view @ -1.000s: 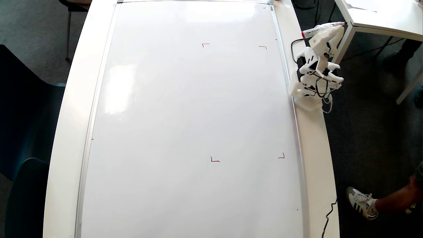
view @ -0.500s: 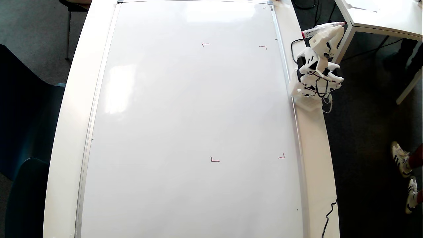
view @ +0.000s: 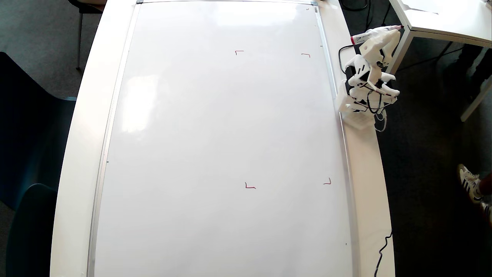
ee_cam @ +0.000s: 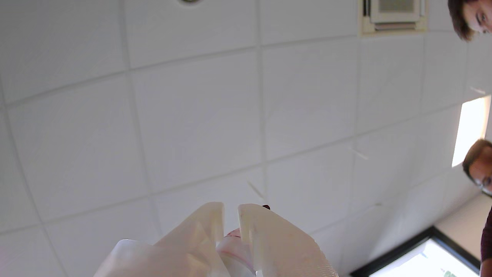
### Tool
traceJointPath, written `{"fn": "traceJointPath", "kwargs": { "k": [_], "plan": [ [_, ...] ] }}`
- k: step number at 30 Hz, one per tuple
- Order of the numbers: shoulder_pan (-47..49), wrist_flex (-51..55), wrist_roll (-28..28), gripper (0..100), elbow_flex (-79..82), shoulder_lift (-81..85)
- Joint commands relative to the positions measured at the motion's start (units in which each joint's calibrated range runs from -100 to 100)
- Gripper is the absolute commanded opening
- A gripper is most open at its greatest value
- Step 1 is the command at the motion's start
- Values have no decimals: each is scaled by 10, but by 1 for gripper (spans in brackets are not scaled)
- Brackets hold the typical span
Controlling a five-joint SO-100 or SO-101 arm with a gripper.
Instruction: Draw on a whiteboard a robot head using a pen attached to the gripper
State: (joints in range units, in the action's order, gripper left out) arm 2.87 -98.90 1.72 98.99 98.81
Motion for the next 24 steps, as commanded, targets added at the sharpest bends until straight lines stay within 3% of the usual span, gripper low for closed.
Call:
{"fn": "traceJointPath", "kwargs": {
  "k": [1, 13, 24],
  "plan": [
    [0, -7, 3, 1, 4, 0],
    [-2, -7, 2, 1, 0, -25],
    [-2, -7, 3, 1, -257, -343]
  ]
}}
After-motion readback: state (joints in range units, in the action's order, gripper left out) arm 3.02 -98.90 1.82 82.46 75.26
